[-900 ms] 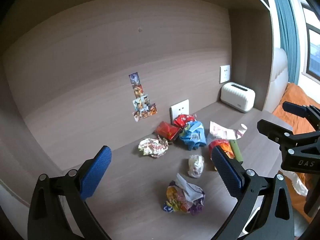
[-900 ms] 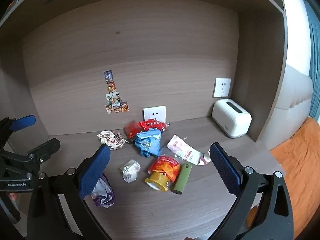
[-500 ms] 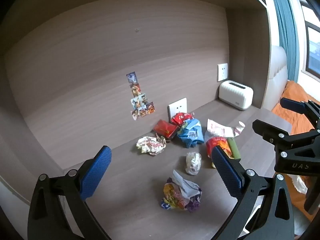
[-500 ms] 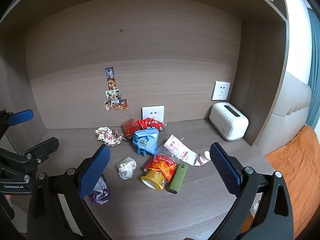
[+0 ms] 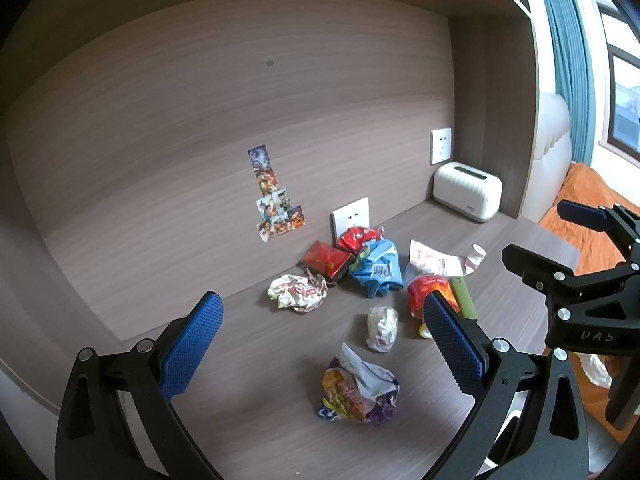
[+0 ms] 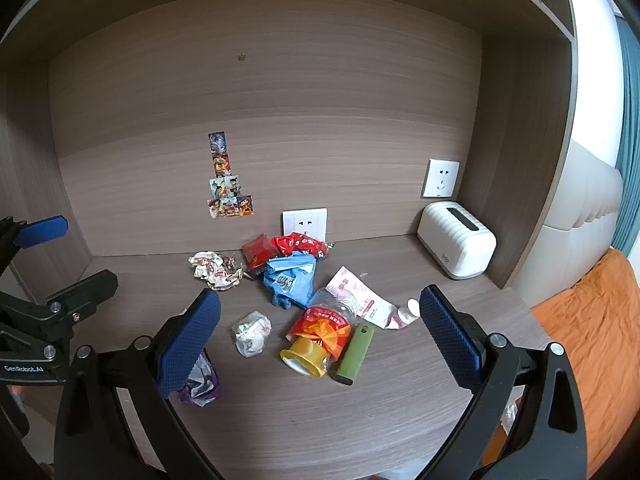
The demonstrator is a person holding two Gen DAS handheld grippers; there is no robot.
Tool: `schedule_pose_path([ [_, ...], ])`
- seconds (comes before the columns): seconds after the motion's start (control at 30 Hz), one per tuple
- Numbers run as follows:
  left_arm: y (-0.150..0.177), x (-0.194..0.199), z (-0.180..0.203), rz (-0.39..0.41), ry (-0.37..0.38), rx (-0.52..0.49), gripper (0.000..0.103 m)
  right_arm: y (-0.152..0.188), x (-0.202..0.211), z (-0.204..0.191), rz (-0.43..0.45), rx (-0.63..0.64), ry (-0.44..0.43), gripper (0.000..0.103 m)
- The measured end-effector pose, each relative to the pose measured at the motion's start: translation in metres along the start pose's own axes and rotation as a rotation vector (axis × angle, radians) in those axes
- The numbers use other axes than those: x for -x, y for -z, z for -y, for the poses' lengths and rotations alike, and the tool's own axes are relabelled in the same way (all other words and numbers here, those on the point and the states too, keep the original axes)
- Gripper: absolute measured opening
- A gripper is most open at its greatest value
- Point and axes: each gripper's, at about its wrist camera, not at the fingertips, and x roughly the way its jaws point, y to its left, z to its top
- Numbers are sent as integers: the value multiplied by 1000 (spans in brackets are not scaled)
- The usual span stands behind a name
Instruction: Collect trash
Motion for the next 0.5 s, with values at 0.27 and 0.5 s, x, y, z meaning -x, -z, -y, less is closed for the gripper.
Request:
schedule_pose_path([
  [0.27, 2, -2, 2, -5, 13, 8, 98, -2, -1, 1, -3, 2, 8, 99],
  [0.5, 4, -5, 4, -11, 13, 5, 98, -3, -6, 3, -13, 7, 13, 99],
])
